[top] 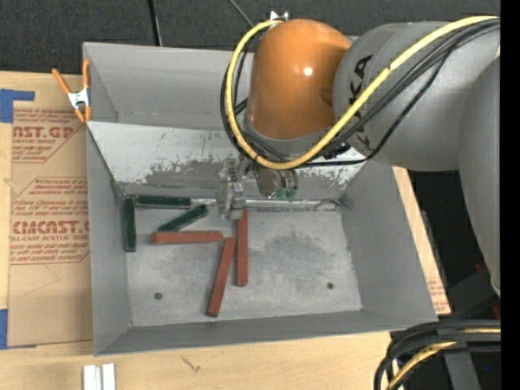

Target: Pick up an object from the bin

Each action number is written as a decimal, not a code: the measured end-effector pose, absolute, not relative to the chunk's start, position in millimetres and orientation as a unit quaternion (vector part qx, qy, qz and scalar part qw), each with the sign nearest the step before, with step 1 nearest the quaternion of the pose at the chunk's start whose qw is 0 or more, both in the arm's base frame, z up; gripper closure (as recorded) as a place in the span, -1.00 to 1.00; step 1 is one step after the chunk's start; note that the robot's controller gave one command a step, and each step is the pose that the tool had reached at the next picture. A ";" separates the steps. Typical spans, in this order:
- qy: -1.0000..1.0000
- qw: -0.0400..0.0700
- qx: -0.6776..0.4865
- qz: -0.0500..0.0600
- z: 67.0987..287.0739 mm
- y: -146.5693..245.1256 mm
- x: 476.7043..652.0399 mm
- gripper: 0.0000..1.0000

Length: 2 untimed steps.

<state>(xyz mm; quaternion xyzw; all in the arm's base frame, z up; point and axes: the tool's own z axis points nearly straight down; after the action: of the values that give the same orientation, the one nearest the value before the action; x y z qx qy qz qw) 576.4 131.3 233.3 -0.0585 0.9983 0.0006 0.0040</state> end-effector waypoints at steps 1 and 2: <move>0.998 0.002 -0.059 0.000 231.2 131.4 575.2 -1.00; 0.998 0.002 -0.059 0.000 231.2 131.5 575.2 -1.00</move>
Offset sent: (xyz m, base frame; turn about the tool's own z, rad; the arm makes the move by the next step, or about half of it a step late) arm 0.0000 0.0000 0.0000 0.0000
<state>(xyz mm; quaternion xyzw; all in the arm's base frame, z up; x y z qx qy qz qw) 575.2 131.5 231.2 -0.0590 0.9983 0.0002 0.0016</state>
